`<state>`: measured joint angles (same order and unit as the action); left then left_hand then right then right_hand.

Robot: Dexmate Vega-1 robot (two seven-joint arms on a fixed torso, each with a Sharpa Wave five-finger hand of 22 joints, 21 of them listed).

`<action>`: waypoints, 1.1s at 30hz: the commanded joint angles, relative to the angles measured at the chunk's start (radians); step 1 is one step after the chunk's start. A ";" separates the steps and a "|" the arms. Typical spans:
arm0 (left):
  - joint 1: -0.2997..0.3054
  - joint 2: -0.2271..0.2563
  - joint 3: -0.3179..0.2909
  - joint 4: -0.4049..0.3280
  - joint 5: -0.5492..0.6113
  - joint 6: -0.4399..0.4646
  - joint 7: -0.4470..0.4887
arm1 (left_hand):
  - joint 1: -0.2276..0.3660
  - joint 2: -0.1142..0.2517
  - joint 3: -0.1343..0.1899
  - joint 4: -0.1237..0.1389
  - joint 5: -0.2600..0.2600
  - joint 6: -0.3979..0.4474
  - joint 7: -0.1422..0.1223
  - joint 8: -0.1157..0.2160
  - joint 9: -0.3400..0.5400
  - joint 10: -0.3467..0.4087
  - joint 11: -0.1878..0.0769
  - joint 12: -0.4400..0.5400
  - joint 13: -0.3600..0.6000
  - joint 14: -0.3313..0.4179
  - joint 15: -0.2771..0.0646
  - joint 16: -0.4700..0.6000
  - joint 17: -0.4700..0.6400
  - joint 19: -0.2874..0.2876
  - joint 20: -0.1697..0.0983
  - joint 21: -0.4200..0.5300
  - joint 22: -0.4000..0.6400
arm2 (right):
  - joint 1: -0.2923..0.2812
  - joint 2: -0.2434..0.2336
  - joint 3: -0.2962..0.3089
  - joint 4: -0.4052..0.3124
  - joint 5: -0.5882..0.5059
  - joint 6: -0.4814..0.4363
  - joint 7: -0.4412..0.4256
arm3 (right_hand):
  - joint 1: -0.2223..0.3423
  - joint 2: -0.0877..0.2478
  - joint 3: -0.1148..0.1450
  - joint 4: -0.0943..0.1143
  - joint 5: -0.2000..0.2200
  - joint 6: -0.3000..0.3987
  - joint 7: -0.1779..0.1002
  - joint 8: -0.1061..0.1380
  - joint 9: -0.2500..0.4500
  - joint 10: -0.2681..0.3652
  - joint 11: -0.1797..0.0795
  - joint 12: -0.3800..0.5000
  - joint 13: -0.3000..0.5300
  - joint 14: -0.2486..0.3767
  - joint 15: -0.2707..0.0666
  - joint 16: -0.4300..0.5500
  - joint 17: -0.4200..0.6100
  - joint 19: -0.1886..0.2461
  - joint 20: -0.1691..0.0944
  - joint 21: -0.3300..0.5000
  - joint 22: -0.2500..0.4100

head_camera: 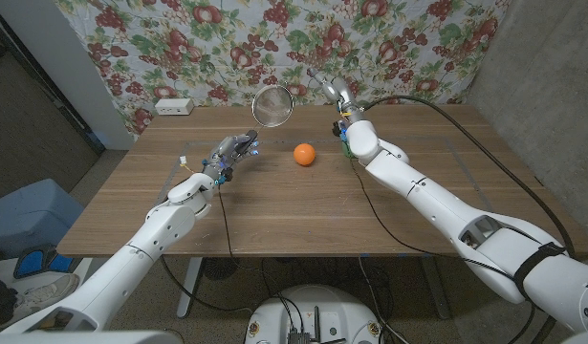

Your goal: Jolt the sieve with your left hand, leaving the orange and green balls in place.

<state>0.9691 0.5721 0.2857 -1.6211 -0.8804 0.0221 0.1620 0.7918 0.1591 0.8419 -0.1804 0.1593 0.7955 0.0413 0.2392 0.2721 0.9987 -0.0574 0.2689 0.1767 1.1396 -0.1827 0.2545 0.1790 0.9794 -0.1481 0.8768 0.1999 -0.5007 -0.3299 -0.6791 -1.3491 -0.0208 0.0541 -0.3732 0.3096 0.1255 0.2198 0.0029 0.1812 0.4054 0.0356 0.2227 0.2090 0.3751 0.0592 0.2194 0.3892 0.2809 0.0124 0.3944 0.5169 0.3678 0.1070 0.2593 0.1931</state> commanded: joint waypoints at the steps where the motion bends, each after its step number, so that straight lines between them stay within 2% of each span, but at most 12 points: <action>1: 0.008 0.006 0.001 -0.022 0.009 0.004 0.017 | 0.017 0.016 0.000 0.005 0.007 0.134 0.123 -0.005 0.006 0.085 -0.081 -0.005 0.004 0.033 -0.048 -0.001 0.005 -0.007 -0.001 0.007 0.001 | -0.060 -0.022 0.065 -0.035 0.097 0.038 0.026 | 0.005 0.017 0.011 -0.001 0.004 0.014 0.001 0.006 0.003 0.016 0.003 0.009 0.000 0.014 -0.001 0.000 0.001 0.009 0.000 0.005 0.003; 21: 0.037 0.038 -0.007 -0.098 0.012 0.055 0.082 | 0.015 0.018 -0.002 0.008 0.006 0.132 0.119 -0.015 0.012 0.086 -0.078 -0.016 0.005 0.034 -0.048 -0.007 0.006 -0.014 -0.001 0.019 -0.001 | -0.144 -0.069 0.133 -0.074 0.185 0.105 0.040 | 0.004 0.033 0.023 -0.005 0.006 0.028 0.019 0.007 0.001 0.023 0.012 0.009 -0.008 0.018 0.005 -0.002 0.001 0.007 -0.005 0.005 0.004; 28: 0.045 0.059 -0.014 -0.126 0.014 0.081 0.104 | 0.015 0.018 -0.002 0.008 0.006 0.135 0.119 -0.017 0.014 0.091 -0.076 -0.019 0.005 0.035 -0.048 -0.009 0.006 -0.016 -0.001 0.024 -0.002 | -0.177 -0.080 0.156 -0.097 0.193 0.118 0.014 | 0.003 0.035 0.026 -0.006 0.006 0.031 0.022 0.007 0.000 0.025 0.012 0.009 -0.010 0.018 0.005 -0.004 0.001 0.006 -0.006 0.005 0.004; 33: 0.044 0.081 -0.020 -0.156 0.007 0.132 0.138 | 0.016 0.017 -0.003 0.007 0.006 0.138 0.119 -0.019 0.015 0.094 -0.079 -0.021 0.005 0.038 -0.048 -0.008 0.007 -0.014 -0.001 0.029 -0.002 | -0.197 -0.084 0.174 -0.106 0.196 0.130 -0.010 | 0.004 0.036 0.028 -0.007 0.006 0.032 0.022 0.007 0.000 0.025 0.012 0.009 -0.011 0.018 0.004 -0.004 0.001 0.005 -0.007 0.004 0.004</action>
<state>1.0059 0.6206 0.2762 -1.7277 -0.8685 0.0844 0.2442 0.7933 0.1577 0.8376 -0.1768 0.1567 0.8061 0.0416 0.2234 0.2859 1.0059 -0.0610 0.2506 0.1804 1.1434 -0.1860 0.2476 0.1842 0.9684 -0.1412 0.8961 0.1949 -0.6498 -0.3977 -0.5436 -1.4290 0.1573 0.1592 -0.3494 0.3174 0.1623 0.2393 -0.0055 0.1814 0.4286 0.0588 0.2226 0.2092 0.3931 0.0696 0.2274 0.3754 0.2898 0.0144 0.3944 0.5144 0.3714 0.1034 0.2593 0.1930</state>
